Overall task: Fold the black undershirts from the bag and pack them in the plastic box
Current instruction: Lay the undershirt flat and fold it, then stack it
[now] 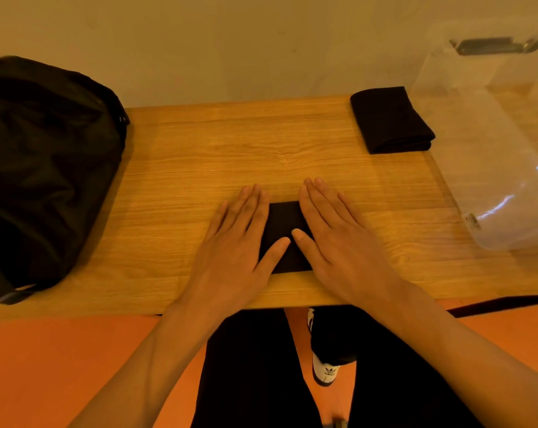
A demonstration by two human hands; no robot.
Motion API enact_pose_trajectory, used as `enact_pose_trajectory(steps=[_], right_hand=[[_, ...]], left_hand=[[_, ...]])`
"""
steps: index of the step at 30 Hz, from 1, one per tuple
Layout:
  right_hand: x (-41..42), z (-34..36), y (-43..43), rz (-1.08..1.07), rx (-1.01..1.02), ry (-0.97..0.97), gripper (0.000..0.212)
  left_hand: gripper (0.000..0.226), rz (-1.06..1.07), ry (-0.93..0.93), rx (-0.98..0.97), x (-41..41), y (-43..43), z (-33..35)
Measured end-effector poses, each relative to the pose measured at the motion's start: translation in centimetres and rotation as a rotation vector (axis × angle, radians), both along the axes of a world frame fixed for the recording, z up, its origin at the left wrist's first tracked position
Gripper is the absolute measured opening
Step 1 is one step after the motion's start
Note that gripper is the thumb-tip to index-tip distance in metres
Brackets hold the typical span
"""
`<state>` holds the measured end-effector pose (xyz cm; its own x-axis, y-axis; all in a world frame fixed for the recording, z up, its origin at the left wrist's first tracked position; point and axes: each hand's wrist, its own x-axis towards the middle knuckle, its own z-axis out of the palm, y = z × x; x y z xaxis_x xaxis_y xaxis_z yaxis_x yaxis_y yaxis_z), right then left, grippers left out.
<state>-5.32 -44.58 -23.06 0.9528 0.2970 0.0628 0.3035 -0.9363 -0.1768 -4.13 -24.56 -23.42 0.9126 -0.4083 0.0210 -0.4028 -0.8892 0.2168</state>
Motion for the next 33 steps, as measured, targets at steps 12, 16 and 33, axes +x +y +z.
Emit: enact_pose_trajectory(steps=[12,16,33], right_hand=[[0.1,2.3,-3.1,-0.109,0.268,-0.027,0.069],[1.2,3.0,0.0,0.081,0.005,-0.043,0.067],[2.7,2.0,-2.0,-0.228,0.478,0.059,0.019]], left_hand=[[0.08,0.194,-0.031,-0.371,-1.3,3.3,3.0],[0.079,-0.049,0.022,-0.149,-0.4,0.9,2.6],[0.008,0.318,0.252,-0.608,3.4,2.5,2.9]])
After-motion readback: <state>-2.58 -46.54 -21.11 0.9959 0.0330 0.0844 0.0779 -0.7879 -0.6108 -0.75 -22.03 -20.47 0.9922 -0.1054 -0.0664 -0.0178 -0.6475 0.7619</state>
